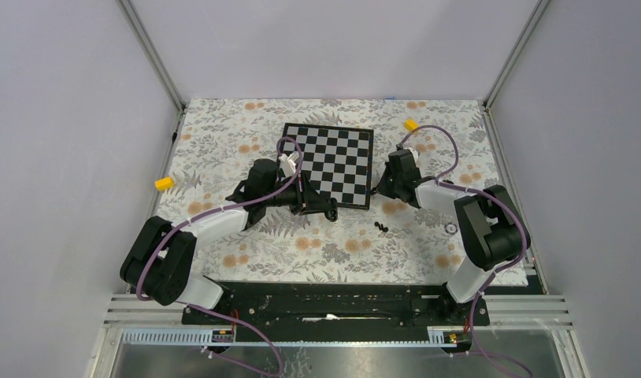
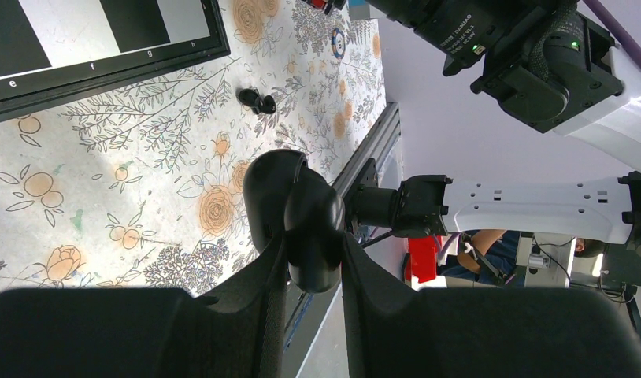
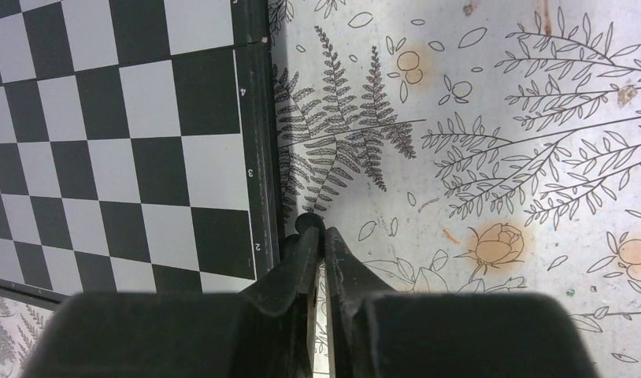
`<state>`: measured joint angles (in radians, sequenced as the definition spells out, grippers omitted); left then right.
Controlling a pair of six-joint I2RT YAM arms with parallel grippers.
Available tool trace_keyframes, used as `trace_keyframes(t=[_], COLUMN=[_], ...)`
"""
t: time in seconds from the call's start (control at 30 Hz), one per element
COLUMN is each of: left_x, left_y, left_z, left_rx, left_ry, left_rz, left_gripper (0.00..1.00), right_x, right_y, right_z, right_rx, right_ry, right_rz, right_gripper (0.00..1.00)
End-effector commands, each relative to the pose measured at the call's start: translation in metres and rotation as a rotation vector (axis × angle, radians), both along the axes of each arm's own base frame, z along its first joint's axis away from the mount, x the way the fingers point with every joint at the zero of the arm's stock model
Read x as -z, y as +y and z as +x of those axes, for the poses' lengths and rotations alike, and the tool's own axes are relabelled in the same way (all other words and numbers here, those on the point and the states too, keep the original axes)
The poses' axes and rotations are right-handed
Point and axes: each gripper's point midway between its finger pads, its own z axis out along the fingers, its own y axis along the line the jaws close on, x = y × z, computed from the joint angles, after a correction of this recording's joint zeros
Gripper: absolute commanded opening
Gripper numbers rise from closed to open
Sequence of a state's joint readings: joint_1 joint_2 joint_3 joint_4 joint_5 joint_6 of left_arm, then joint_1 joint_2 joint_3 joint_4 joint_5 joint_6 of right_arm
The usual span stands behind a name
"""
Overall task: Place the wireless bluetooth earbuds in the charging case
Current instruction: Pick up the left earbud from the center of the board, then insert the left earbud into the left side groove of the charging case.
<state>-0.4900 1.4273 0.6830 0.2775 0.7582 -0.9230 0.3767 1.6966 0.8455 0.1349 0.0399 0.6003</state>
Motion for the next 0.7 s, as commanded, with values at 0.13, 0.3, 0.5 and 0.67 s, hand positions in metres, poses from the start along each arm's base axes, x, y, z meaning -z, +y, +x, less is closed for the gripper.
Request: trace_keyframes(t=[0.13,0.3,0.5,0.67], left_x=[-0.019,-0.019,-0.023,-0.02], left_y=[0.0,0.0,-0.002,-0.004], left_z=[0.006,0.006,0.007,0.008], left_rx=[-0.012,-0.015,-0.011,-0.001], left_ry=[-0.084,-0.085,-0.085,-0.078], left_rz=[-0.027,-0.027,-0.044,-0.042], left_gripper=[0.04,0.04,0.04,0.04], right_x=[-0.023,-0.031,-0.045,-0.053], right_y=[0.006,-0.007,-0.034,-0.038], right_z=[0.006,0.002,-0.014,-0.035], right_rx=[0.002,0.027,0.048,-0.017], right_ry=[-0.071,-0.109,-0.167,-0.197], right_rz=[0.049,0.007,-0.096,-0.103], right_gripper=[0.02,0.0,0.0,0.0])
